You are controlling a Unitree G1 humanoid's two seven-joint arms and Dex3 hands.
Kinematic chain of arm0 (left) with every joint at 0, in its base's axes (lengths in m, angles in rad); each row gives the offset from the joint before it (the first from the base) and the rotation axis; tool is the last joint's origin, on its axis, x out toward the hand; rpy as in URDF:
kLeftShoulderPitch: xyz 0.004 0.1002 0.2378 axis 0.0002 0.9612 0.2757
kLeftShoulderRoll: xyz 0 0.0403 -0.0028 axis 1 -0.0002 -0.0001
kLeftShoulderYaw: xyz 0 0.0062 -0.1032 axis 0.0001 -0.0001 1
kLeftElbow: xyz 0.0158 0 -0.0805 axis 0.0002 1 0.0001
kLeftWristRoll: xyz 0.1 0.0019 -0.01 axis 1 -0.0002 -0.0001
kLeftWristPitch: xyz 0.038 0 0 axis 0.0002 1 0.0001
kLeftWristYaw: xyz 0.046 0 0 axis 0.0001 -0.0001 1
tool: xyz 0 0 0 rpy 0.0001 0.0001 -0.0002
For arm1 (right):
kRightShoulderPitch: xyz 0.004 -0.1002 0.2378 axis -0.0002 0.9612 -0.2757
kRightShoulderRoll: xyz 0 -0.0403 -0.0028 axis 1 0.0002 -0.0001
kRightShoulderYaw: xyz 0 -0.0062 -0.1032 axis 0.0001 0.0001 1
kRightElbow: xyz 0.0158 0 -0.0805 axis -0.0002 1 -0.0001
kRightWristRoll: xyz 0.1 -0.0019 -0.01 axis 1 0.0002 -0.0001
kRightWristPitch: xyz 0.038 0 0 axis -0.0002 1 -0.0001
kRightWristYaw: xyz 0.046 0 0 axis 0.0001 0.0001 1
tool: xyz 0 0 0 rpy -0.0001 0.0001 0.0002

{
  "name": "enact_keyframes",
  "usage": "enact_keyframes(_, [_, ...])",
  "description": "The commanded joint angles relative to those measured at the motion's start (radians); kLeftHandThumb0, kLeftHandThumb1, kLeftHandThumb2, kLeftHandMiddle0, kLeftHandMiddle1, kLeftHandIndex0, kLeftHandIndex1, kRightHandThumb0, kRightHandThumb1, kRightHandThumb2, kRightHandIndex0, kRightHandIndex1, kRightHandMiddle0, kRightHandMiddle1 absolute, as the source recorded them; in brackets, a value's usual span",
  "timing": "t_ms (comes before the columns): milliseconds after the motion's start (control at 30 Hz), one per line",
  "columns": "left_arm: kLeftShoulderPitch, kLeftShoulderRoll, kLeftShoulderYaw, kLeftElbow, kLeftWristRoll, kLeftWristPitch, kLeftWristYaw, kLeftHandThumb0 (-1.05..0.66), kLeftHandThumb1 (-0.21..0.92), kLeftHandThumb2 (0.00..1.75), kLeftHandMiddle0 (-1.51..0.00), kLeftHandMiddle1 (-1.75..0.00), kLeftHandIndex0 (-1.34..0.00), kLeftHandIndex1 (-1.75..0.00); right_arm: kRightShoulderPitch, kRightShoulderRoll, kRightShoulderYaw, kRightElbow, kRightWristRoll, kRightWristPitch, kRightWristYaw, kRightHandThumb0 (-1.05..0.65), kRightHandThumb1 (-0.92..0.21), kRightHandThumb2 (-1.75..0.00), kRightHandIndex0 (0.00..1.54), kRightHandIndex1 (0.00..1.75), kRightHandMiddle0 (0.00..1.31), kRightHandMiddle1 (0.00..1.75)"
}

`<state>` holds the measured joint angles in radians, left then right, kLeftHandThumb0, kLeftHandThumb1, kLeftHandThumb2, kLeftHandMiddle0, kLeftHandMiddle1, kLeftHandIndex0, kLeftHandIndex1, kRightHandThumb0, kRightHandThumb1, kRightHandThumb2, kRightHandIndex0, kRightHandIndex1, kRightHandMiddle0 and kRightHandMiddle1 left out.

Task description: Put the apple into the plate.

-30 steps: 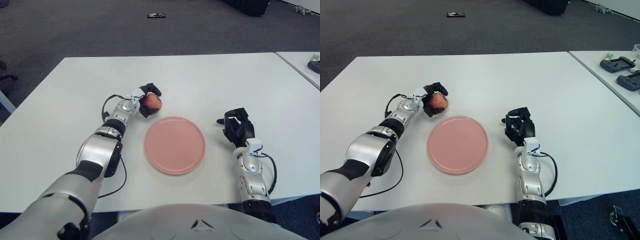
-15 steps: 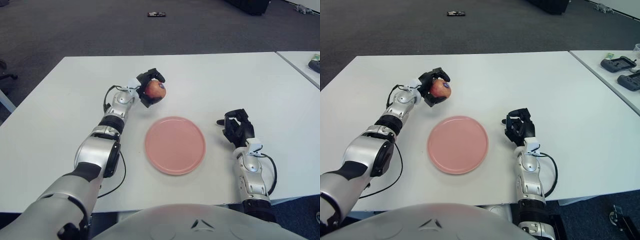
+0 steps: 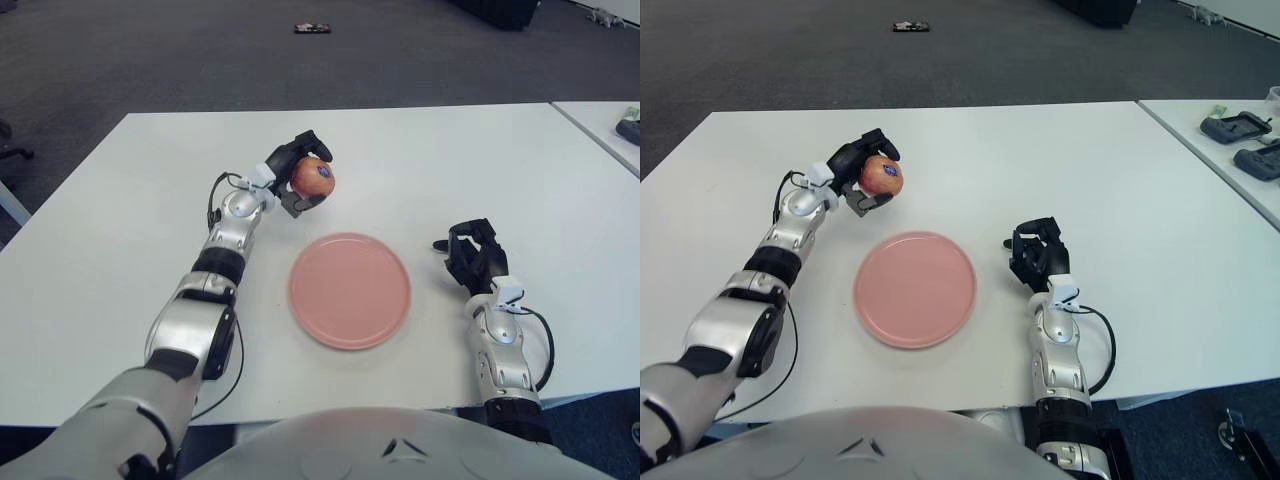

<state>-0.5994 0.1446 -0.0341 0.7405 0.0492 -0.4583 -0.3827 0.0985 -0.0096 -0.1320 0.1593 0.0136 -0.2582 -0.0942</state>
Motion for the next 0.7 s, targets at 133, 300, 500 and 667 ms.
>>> enact_keyframes(133, [0.085, 0.021, -0.041, -0.244, -0.009, 0.095, -0.047, 0.0, -0.01, 1.65, -0.9, -1.61, -0.63, -1.75, -0.013, -0.002, -0.003, 0.01, 0.002, -0.011, 0.0, -0.36, -0.78, -0.73, 0.5, 1.23, 0.27, 1.75])
enact_keyframes(300, [0.16, 0.026, -0.096, -0.358, -0.013, 0.102, -0.109, 0.0, -0.03, 1.67, -0.92, -1.61, -0.65, -1.75, -0.016, -0.001, -0.003, 0.014, 0.006, -0.01, 0.002, -0.37, -0.76, -0.75, 0.5, 1.24, 0.28, 1.75])
enact_keyframes(500, [0.209, 0.059, -0.141, -0.439, -0.023, 0.112, -0.195, 0.0, -0.04, 1.68, -0.93, -1.61, -0.66, -1.75, -0.015, 0.001, -0.005, 0.011, 0.011, -0.011, 0.003, -0.37, -0.75, -0.76, 0.5, 1.25, 0.29, 1.75])
enact_keyframes(667, [0.26, 0.092, -0.195, -0.467, 0.012, 0.044, -0.242, 0.0, -0.05, 1.68, -0.93, -1.6, -0.66, -1.75, -0.015, 0.001, -0.006, 0.011, 0.015, -0.014, 0.005, -0.37, -0.75, -0.77, 0.5, 1.25, 0.29, 1.75])
